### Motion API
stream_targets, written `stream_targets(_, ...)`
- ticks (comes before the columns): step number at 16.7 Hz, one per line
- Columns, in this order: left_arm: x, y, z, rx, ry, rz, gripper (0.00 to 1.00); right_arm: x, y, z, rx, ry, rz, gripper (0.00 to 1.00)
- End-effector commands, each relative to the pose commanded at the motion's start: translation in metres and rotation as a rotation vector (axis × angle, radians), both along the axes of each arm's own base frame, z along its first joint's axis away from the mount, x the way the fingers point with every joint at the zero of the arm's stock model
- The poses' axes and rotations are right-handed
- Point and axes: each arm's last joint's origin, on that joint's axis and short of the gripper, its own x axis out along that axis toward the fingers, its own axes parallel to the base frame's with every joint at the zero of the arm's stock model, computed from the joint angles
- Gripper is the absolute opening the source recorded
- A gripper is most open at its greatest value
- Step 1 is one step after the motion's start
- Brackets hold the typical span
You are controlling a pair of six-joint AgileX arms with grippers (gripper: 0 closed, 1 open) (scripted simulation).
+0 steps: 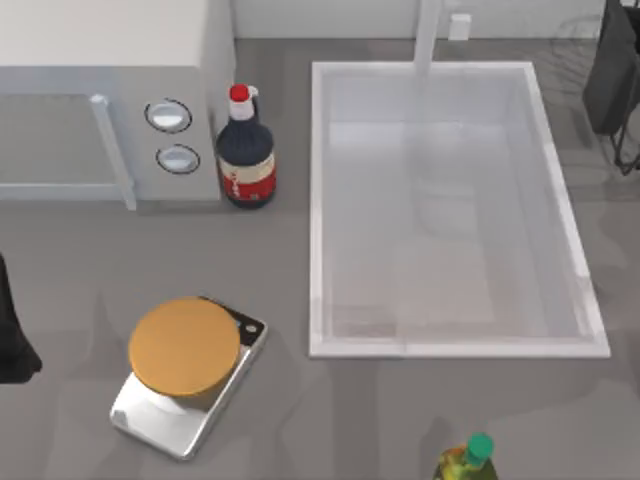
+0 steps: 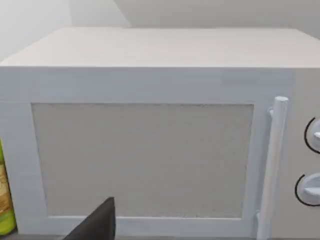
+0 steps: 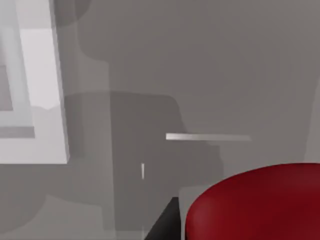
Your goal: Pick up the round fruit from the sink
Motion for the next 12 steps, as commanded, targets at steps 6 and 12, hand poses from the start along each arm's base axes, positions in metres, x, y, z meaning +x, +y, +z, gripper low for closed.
stream_targets(6, 0.0, 0.0, 0.0, 0.0, 0.0, 0.0, 1.0, -0.0018, 0.0, -0.0086, 0.0, 0.007, 0.0, 0.08)
stream_targets(12, 0.0, 0.0, 0.0, 0.0, 0.0, 0.0, 1.0, -0.0018, 0.0, -0.0086, 0.0, 0.007, 0.0, 0.53)
